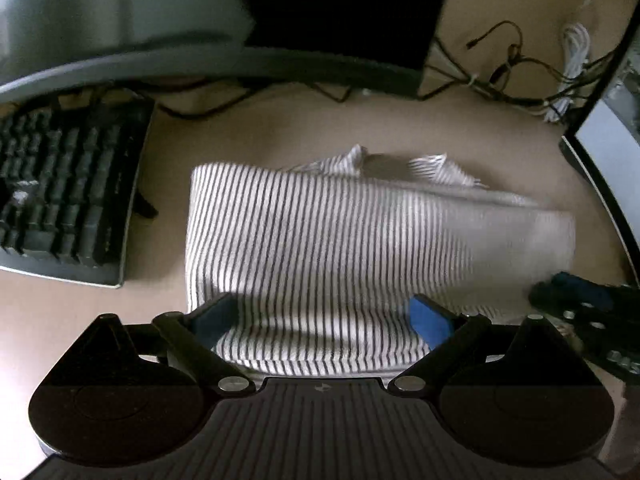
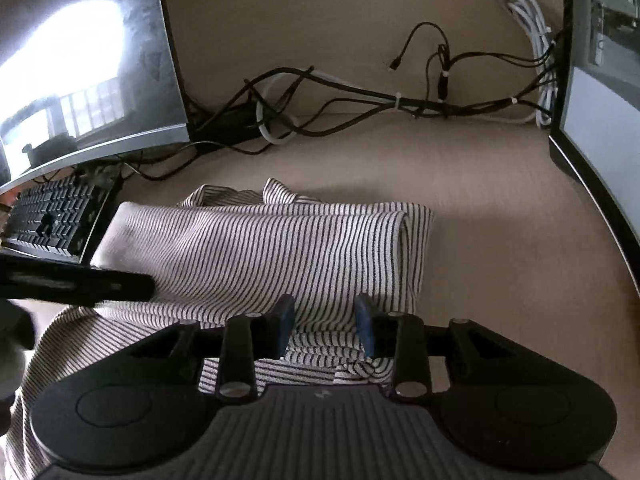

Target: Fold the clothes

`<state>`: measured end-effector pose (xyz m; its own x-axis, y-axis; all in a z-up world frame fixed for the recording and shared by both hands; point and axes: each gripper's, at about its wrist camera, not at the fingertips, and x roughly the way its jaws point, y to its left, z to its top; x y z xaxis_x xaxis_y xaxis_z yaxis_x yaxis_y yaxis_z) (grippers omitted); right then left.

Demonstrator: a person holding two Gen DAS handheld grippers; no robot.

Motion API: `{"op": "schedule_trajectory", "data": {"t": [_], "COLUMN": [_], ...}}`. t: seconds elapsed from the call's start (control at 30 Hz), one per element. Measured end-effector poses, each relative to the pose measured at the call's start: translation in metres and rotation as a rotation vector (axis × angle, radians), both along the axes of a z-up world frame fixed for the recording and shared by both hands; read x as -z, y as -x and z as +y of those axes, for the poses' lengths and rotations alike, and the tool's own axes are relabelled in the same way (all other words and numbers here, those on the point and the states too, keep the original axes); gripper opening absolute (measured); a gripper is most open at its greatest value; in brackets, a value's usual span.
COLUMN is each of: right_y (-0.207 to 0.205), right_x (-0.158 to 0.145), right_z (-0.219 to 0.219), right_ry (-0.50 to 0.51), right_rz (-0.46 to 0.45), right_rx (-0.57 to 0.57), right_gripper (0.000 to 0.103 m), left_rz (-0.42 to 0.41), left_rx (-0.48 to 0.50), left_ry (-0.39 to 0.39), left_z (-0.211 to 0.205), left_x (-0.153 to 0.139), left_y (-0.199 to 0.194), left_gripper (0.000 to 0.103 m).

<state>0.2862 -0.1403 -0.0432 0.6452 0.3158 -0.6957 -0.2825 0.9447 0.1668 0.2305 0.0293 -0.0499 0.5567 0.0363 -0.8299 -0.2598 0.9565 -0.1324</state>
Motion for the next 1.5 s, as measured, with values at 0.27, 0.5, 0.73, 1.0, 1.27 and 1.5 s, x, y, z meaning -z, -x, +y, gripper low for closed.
{"op": "schedule_trajectory", "data": {"t": [0.27, 0.5, 0.73, 1.0, 1.27, 1.5], "right_y": [-0.011, -0.005, -0.011, -0.093, -0.130, -0.121], "right_x": [-0.001, -0.018, -0.075, -0.041, 0.000, 0.009], "right_z": [0.007, 0.028, 0.031, 0.062, 0.082, 0.090], "right_ry": [0.023, 0.131, 0.048, 0.053, 0.073, 0.131], "right_rz": [0.025, 0.019, -0.008, 0.052, 0.090, 0.066], "right_rx": [-0.020, 0.016, 0.011, -0.088, -0.146, -0.194], "right_gripper": [0.039, 0.043, 0.042, 0.042, 0.042, 0.008], "left_rz": [-0.038, -0.035, -0.065, -0.055, -0.046, -0.047], "left_rx": [0.128, 0.189, 0.178, 0.170, 0.158, 0.147], "left_ry": [-0.048, -0.030, -0.015, 0.005, 0.002, -0.016], "left_z": [-0.004, 0.000, 0.001, 0.005, 0.004, 0.000], "left_x": [0.007, 0.007, 0.010, 0.010, 0.011, 0.010], "left_y": [0.014, 0.017, 0.020, 0.017, 0.014, 0.015], "left_gripper": [0.103, 0.103, 0.103, 0.103, 0.103, 0.103]}}
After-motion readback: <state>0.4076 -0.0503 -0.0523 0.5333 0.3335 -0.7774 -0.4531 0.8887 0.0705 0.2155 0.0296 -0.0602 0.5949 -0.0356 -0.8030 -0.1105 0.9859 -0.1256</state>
